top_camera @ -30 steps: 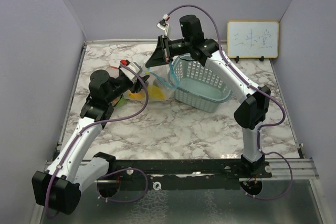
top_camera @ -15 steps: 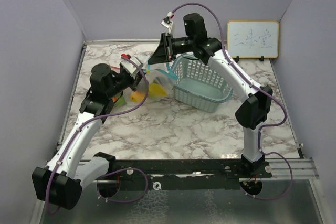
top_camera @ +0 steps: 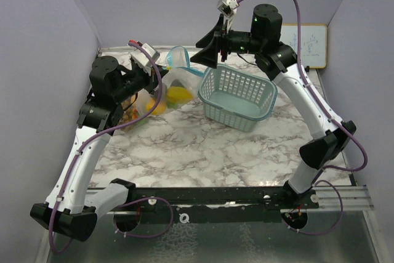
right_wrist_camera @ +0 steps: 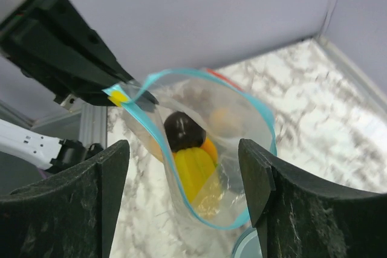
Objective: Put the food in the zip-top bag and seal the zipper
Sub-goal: Adjust the zipper on the food storage bag, then zip the zipper food storage bag.
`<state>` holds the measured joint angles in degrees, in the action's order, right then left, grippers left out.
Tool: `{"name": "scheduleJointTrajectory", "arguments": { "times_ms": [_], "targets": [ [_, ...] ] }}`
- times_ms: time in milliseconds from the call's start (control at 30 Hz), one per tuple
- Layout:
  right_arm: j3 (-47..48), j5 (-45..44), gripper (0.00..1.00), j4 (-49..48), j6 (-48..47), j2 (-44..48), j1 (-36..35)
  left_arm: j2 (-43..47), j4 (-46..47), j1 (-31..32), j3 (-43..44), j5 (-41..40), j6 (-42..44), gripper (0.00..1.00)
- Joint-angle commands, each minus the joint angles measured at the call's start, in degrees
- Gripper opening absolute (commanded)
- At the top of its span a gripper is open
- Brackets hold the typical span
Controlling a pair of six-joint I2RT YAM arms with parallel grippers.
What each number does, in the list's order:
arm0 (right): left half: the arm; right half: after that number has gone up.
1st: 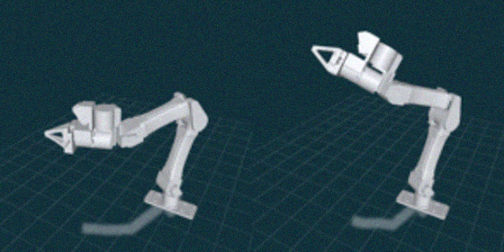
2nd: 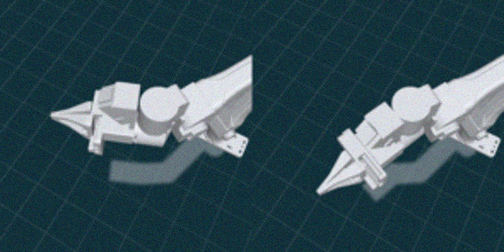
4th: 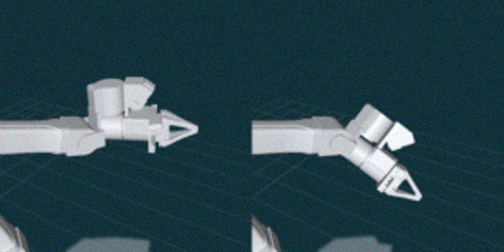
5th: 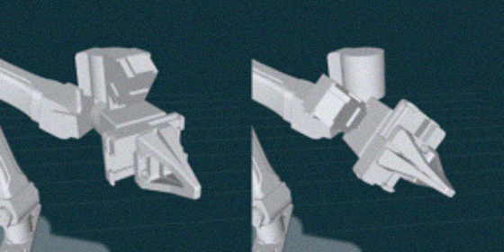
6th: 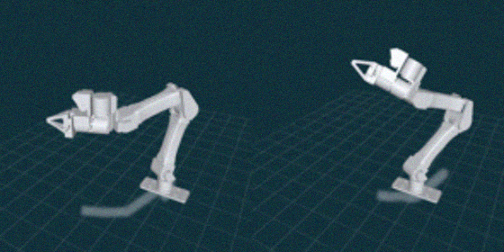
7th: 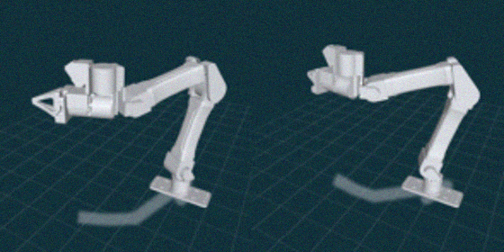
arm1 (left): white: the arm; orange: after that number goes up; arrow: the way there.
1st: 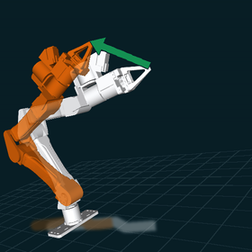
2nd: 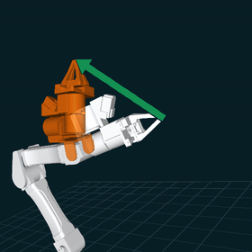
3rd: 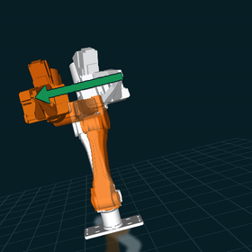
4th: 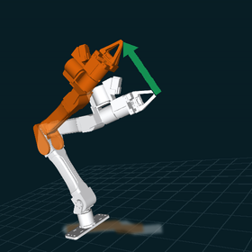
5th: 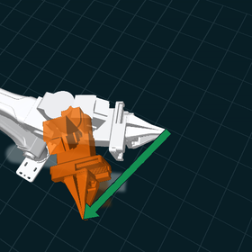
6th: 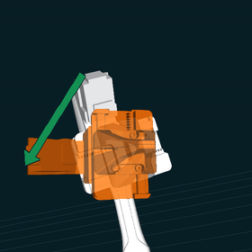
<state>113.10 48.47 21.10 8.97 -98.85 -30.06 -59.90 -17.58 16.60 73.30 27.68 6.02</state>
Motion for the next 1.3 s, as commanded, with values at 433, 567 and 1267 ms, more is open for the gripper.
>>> {"name": "scheduleJointTrajectory", "arguments": {
  "times_ms": [433,567,1267],
  "targets": [
    [-22.5,8.9,0.48,-28.0,-12.0,9.6,-4.9,-5.8,-7.7,-0.1,0.8,11.9,-18.3,0.00],
    [-27.3,8.6,0.41,-31.4,-12.5,10.5,-5.3,-4.5,-6.2,-0.1,-2.1,12.8,-20.5,0.00],
    [-33.1,0.0,0.33,-27.8,-21.8,11.2,-11.3,-5.3,-8.9,-0.1,-1.6,14.2,-20.4,0.00]
  ]
}}
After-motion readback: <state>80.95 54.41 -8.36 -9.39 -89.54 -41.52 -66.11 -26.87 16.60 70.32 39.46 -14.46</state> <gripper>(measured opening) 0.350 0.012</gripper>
